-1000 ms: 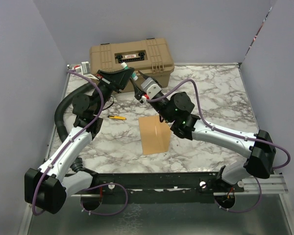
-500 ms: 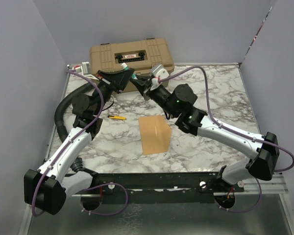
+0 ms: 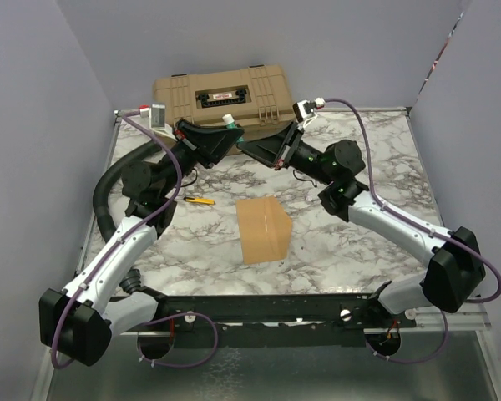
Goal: Place the letter into the envelope and seal it
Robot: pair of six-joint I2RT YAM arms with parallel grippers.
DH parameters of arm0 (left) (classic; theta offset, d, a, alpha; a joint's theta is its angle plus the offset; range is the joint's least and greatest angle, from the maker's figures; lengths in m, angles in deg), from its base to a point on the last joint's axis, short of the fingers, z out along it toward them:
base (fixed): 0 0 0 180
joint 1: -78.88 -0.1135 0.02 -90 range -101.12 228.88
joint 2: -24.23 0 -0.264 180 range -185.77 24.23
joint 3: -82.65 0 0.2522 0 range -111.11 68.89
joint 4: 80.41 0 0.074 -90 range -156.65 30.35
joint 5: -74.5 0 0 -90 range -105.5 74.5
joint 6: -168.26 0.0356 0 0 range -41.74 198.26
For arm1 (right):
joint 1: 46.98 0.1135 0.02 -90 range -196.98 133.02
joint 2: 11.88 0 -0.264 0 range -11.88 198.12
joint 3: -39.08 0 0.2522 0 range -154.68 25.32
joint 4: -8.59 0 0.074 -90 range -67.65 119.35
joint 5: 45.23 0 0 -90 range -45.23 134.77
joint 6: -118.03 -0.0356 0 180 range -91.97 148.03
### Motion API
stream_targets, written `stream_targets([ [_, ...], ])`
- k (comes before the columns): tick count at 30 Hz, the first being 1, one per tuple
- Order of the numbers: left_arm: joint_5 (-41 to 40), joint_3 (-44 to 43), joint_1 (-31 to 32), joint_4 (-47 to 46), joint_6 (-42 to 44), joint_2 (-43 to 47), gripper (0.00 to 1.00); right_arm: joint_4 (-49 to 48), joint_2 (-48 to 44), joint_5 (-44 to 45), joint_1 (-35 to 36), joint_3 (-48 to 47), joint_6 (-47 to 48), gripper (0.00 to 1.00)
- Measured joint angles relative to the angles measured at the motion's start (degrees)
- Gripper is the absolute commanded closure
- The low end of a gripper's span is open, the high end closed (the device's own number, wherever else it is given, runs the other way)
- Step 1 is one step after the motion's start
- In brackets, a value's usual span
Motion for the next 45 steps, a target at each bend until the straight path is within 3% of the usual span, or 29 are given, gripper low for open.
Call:
stream_targets([
  [3,0.7,-0.3,0.2,-1.7,-0.5,0.0,1.0,-9.0,1.3,0.0,-0.1,2.5,-12.3,0.99],
  [4,0.7,-0.4,0.2,-2.4,-0.7,0.0,1.0,-11.0,1.9,0.0,-0.2,2.7,-14.4,0.92],
  [7,0.7,-0.5,0.0,-3.9,-0.8,0.0,1.0,-15.4,3.1,0.0,-0.6,2.8,-18.2,0.49],
  [8,0.7,-0.5,0.0,-4.6,-0.7,0.0,1.0,-15.8,3.2,0.3,-0.8,2.8,-18.2,0.39],
  [12,-0.5,-0.5,-1.3,-7.1,0.1,1.7,1.0,-13.7,1.6,2.1,-3.6,2.8,-9.1,0.14],
  [21,-5.4,-0.5,-1.4,-6.3,1.0,4.1,1.0,-1.3,-4.7,4.0,-3.3,0.7,34.4,0.16],
  [22,-5.9,-0.3,-1.4,-6.1,0.9,4.1,1.0,-1.0,-4.9,4.0,-2.9,0.6,35.9,0.17],
  [30,-8.0,0.7,-1.4,-5.2,-0.1,4.6,1.0,1.1,-4.9,9.9,8.5,0.5,74.1,0.26],
  [36,-8.5,1.4,-1.4,-5.1,-0.2,5.0,1.0,-4.0,-2.1,16.0,12.7,-0.6,87.1,0.28],
  [45,-9.0,2.1,-1.4,-4.8,-0.3,5.1,1.0,-4.9,1.0,18.6,14.5,-4.0,94.0,0.49],
])
